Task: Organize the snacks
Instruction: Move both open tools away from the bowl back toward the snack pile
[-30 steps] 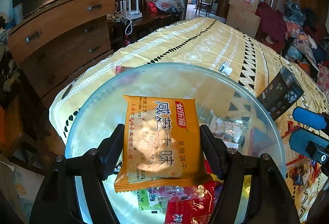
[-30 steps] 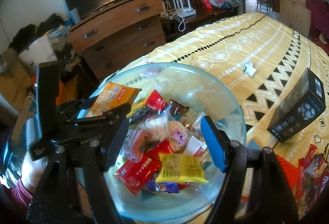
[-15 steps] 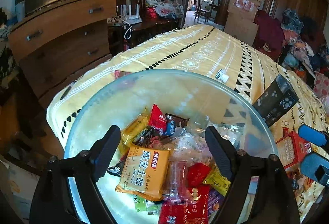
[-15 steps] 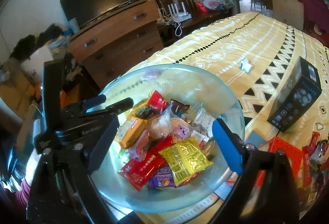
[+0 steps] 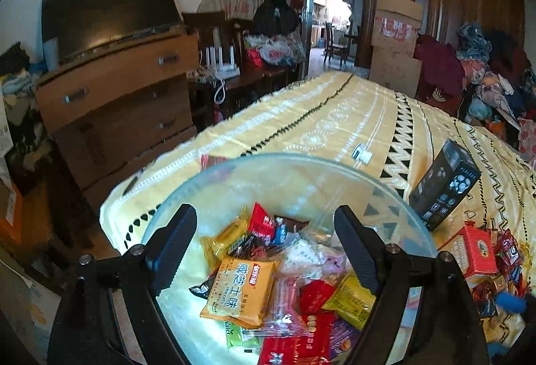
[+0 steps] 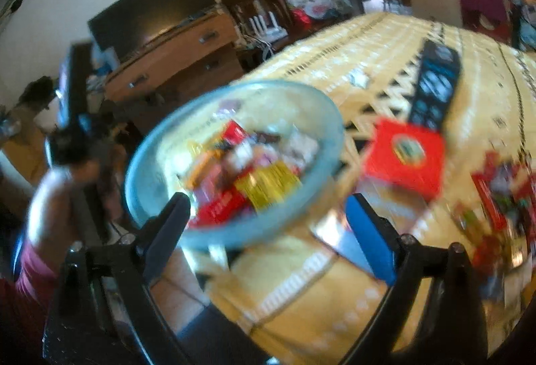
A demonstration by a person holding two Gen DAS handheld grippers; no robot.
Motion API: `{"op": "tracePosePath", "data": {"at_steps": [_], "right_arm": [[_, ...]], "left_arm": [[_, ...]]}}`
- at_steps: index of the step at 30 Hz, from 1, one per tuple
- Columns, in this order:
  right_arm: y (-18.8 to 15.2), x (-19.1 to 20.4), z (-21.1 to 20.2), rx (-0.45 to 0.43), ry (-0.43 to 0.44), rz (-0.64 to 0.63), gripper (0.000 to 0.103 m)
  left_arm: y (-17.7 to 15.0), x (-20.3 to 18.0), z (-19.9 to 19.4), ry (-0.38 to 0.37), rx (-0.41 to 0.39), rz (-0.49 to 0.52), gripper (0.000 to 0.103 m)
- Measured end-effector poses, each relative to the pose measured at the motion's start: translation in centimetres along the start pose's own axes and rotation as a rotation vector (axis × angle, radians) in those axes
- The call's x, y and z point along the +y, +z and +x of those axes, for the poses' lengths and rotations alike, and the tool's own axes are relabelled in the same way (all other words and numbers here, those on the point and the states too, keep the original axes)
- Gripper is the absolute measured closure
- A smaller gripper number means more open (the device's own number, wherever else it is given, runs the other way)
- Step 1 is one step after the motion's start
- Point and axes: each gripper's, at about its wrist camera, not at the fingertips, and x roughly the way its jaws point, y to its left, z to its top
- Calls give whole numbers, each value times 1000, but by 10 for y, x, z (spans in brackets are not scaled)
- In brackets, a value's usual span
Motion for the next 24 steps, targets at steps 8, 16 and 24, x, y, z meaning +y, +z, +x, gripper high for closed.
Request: {"op": "tracePosePath", "data": {"at_steps": [8,16,24], "right_arm": [[-59,-43,-33,31,-73,124,8],[-92,-72,-70,-3,-117,210,8],[-120,-99,-91,-33,-115,274,8]], "left_arm": [[7,-47,-37,-23,-82,83,17],[5,-92,-63,-64,-112,151,17],[-1,-140,-84,-72,-136,243,17]]}}
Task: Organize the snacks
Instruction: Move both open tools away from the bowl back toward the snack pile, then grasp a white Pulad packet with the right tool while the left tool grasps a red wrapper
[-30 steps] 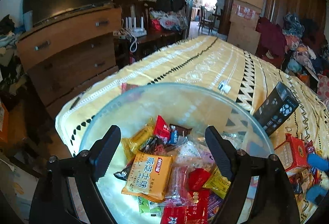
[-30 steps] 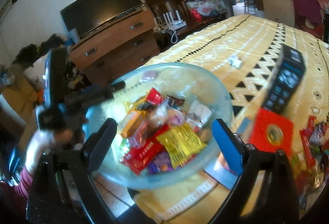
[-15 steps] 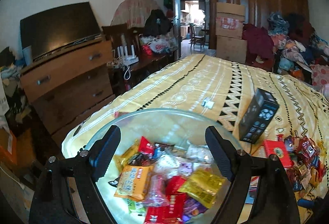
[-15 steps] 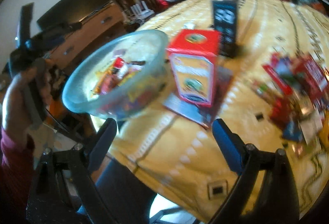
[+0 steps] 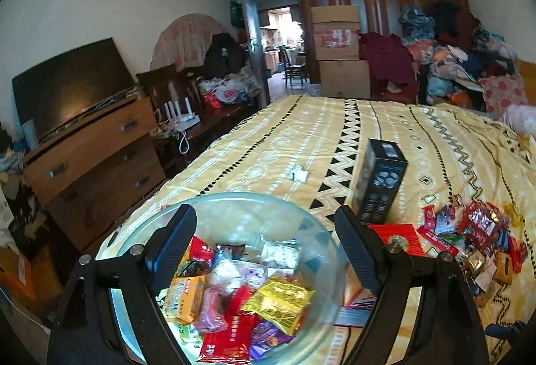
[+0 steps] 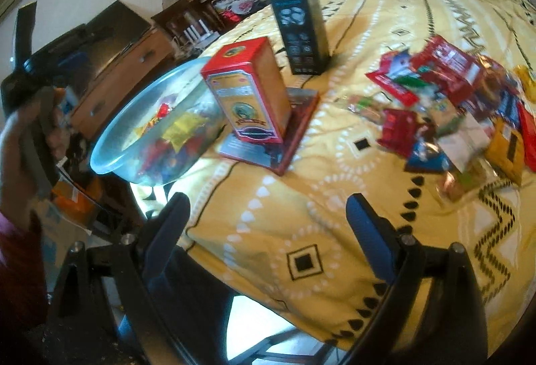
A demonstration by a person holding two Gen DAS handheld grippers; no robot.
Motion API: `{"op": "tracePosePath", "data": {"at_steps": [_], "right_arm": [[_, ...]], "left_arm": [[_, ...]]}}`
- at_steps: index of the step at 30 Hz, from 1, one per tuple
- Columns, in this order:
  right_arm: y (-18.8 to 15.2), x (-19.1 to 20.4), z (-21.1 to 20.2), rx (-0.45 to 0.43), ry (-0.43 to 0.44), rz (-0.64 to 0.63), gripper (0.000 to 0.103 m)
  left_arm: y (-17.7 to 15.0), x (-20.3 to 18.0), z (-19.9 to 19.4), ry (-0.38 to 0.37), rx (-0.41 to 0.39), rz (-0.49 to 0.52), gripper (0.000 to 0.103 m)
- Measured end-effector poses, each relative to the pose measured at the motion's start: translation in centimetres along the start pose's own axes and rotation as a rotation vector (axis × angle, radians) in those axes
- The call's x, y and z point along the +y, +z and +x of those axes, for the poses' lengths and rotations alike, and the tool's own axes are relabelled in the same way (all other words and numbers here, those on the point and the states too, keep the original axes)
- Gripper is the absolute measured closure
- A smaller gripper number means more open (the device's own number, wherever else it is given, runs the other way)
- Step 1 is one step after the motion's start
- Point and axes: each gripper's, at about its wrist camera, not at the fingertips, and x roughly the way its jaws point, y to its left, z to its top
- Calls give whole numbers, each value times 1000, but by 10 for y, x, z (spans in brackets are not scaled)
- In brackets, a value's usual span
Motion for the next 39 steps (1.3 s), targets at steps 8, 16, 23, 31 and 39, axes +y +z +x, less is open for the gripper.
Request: {"op": "tracePosePath", "data": {"at_steps": [8,16,23,31,39], "right_arm": [[-17,-41,-17,-30,-3,87,8],[-35,-91,-36,-77,-58,169,8],[-52,-135,-50,-98,-99,236,8],[-15,-231,-54,-155,-153,336,27],[53,-298,8,-72,-265,312,31]], "left_arm": [[7,-64,-10,-41,-10,103,15],[3,-143,-18,-268,31,175,15],[-31,-218,3,-534,192,228,26],[-80,-260,26,-606,321,278,29],[-97,-256,48,-584,376,254,29]]}}
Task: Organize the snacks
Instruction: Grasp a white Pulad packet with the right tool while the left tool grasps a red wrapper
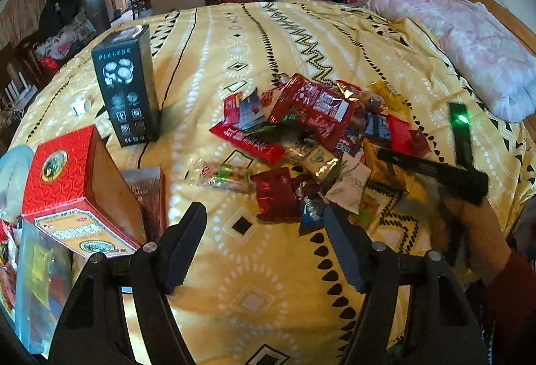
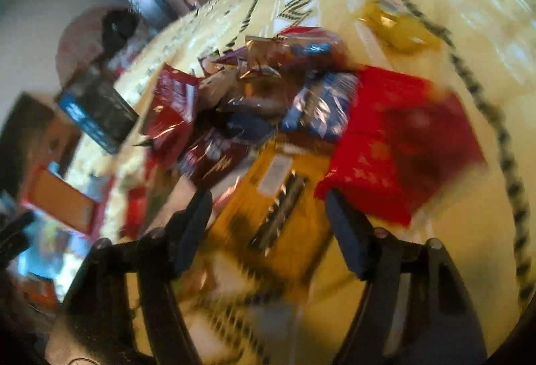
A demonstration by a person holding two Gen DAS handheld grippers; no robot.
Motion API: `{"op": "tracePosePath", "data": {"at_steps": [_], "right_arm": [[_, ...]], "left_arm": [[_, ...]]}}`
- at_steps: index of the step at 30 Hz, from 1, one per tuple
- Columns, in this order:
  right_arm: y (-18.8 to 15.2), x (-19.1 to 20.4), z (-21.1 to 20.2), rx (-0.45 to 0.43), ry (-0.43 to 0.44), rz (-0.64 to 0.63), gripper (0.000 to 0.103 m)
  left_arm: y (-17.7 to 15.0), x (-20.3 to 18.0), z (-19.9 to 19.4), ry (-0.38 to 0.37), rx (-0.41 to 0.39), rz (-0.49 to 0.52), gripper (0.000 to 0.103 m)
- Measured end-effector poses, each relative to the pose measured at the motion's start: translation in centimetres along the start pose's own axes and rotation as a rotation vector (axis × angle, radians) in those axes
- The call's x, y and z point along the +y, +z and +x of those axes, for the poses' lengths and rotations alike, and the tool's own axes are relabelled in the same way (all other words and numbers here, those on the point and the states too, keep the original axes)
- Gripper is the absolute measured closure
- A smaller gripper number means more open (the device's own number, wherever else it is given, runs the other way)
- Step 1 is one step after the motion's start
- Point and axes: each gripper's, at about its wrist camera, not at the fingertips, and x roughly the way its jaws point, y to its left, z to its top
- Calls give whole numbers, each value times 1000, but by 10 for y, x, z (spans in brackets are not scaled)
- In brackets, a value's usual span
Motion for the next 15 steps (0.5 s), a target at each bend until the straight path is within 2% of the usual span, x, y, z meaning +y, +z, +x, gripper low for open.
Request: {"op": "tracePosePath", "data": {"at_steps": [1,4,6,7,10,12,15], "right_arm": [[6,9,7,2,-6,-31,31],[8,51,23,69,92,-138,32],[-11,83,36,146,125,-228,31],[-22,95,37,150,126,-269,31],[-61,121,39,237,221,-320,33],[-80,128,26,209,211,-362,33],[-90,116,-7,134,223,-294,33]], "left_arm": [[-1,3,0,5,2,-2,29],[-3,7,6,7,15,-17,29],[-4,9,8,4,26,-29,29],[-5,9,8,3,25,-30,29],[-7,11,1,1,13,-28,29],[-9,14,-1,3,11,-31,29],[-14,20,2,1,22,-46,29]]}}
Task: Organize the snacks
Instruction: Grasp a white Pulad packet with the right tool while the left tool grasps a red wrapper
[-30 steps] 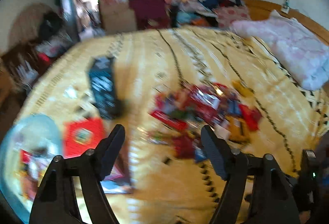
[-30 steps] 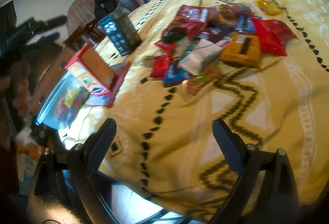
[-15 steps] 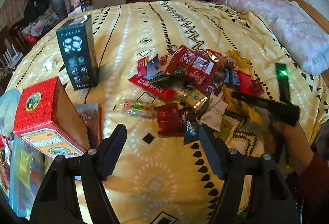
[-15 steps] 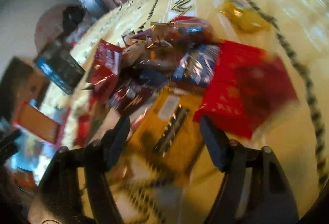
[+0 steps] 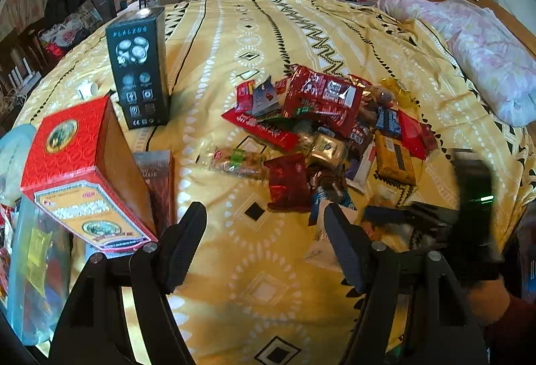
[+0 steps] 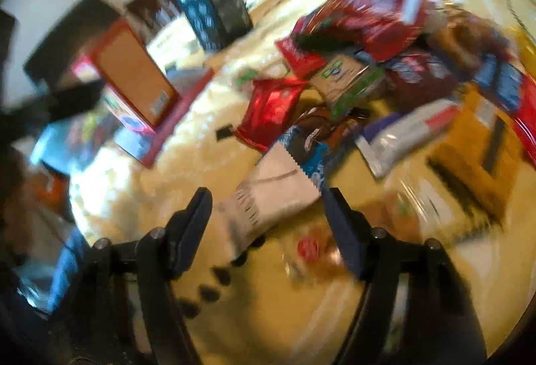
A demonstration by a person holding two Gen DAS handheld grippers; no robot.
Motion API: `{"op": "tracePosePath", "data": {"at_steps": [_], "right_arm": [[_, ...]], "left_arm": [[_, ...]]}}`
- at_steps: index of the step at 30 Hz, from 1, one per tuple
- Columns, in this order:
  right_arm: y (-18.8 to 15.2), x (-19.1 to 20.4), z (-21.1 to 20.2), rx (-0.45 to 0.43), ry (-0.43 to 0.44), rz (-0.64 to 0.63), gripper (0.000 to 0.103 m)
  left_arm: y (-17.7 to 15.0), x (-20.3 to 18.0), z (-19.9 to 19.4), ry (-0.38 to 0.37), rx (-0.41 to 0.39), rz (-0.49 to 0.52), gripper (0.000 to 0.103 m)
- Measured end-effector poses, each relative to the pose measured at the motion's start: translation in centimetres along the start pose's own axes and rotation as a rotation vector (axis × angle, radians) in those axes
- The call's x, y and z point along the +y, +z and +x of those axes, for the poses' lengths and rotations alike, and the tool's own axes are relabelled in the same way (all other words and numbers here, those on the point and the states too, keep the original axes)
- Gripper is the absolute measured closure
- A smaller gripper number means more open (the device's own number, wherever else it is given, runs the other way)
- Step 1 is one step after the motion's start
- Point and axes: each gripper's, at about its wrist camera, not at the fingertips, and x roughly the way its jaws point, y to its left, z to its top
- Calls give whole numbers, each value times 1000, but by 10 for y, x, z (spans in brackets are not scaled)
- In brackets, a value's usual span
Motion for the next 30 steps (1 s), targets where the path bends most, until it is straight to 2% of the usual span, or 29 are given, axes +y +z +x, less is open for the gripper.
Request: {"op": "tracePosePath", "data": {"at_steps": [2,4,6,9,12,14,17,19,20,23,25,30], "right_arm": [[-3,-7,-13,-30,-19,47,32],[-9,-15,-23,-49,-8,147,31],[-13,-13,-19,-42,34,219,31],[-11,1,1,-28,51,249,33],[-2,11,14,-32,7,250,35],[6,11,21,-31,-63,253,35],[13,12,38,6,-103,243,41],[13,16,45,28,-127,198,59],[10,16,45,35,-126,182,59],[0,15,32,34,-100,145,63],[-6,18,11,7,-69,128,64],[-21,10,-38,-47,-103,113,64]], "left_arm": [[-3,2,3,-9,9,-14,29],[-6,3,6,-13,14,-21,29],[-8,3,7,-12,10,-31,29],[-8,3,3,-8,-9,-44,29],[-7,6,-3,-1,-25,-46,29],[-7,10,-5,5,-28,-47,29],[-8,12,-6,8,-30,-53,29],[-9,11,-5,3,-26,-53,29],[-10,10,-4,0,-24,-51,29],[-13,6,1,-18,-13,-40,29],[-15,3,7,-57,-4,-45,29],[-9,-1,42,-167,31,-88,29]]}}
